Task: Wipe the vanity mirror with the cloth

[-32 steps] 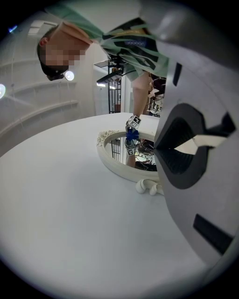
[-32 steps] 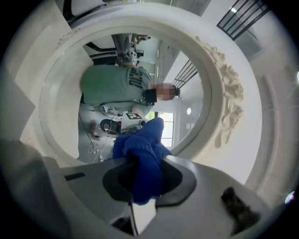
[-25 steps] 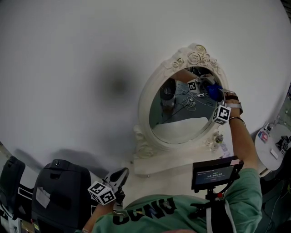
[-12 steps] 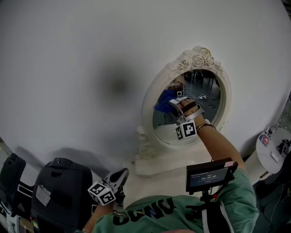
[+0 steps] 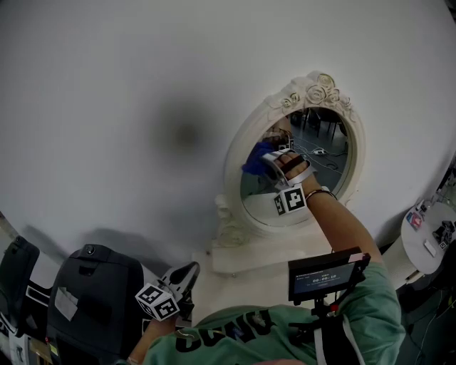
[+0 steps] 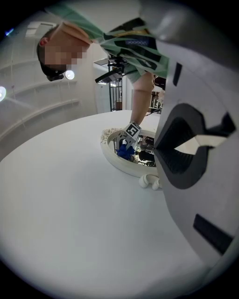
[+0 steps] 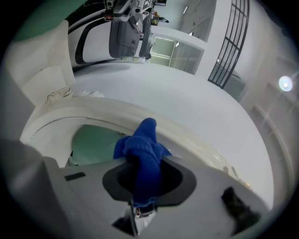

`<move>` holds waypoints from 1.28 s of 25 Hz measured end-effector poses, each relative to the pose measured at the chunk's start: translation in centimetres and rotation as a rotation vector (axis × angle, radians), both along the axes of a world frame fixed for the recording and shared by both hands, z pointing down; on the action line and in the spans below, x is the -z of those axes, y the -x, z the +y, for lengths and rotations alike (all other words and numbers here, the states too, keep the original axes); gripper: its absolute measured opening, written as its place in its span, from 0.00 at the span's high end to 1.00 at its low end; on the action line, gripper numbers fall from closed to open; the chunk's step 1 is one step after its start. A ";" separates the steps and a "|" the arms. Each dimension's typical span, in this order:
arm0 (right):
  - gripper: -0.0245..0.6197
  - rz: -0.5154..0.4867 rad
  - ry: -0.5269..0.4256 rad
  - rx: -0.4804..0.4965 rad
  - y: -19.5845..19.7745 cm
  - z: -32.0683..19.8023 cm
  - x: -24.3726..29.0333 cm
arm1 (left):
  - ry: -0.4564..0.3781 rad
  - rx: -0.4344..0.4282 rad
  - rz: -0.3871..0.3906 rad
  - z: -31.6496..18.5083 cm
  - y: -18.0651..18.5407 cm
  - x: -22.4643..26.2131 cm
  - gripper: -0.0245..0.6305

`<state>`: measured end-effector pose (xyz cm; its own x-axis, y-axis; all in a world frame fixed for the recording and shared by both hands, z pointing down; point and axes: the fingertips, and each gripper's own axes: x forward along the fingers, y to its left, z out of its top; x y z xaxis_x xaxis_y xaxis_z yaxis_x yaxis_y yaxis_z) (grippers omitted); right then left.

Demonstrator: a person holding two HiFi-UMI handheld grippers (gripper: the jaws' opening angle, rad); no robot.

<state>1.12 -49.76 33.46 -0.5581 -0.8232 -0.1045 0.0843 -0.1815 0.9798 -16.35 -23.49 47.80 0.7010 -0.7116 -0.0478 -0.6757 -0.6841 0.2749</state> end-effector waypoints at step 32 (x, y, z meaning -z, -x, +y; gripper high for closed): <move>0.85 -0.013 0.145 -0.468 -22.6 -2.3 -1.3 | -0.001 -0.007 0.001 0.0 -0.3 0.3 0.95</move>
<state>23.71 -52.07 34.81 -0.1243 -0.9919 0.0259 0.1122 0.0119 0.9936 -16.07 -23.48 47.47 0.7058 -0.7067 -0.0491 -0.6708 -0.6889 0.2746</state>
